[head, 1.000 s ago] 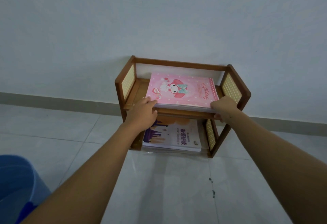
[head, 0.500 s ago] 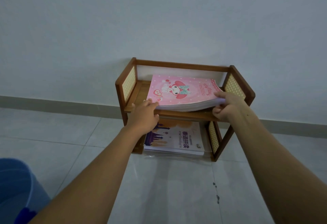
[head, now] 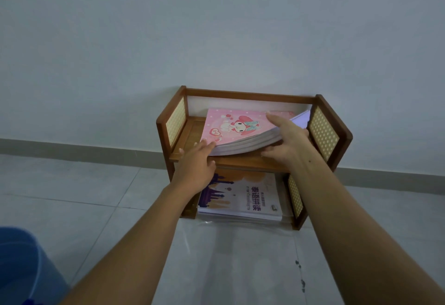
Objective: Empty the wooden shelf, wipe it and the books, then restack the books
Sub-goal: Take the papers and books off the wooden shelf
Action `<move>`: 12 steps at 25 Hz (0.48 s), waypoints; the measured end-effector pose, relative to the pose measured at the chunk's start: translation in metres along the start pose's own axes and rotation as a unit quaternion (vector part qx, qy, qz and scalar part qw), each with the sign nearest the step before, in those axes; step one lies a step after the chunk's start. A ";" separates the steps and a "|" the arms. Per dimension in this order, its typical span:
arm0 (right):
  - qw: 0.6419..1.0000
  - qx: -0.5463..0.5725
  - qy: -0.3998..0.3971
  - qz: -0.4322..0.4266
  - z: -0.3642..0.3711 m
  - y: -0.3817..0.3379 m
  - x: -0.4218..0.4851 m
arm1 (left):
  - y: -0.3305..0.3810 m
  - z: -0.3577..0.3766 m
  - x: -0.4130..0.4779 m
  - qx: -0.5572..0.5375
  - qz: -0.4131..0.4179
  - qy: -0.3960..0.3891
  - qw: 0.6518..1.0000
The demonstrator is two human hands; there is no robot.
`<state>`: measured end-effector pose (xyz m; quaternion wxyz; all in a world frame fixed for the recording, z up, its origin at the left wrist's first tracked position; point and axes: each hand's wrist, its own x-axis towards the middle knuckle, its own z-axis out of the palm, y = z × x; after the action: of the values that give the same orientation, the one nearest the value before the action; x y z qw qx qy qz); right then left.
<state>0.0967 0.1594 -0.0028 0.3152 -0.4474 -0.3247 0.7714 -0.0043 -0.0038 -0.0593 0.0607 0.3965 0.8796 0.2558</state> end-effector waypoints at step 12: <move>0.976 0.212 0.044 -0.019 0.006 -0.021 -0.035 | -0.002 -0.057 -0.030 -0.206 -0.092 0.144 0.963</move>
<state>0.1095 0.1429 0.0327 0.4316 -0.3974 -0.1478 0.7962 -0.0023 -0.0497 -0.0141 0.0376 0.2515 0.8400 0.4794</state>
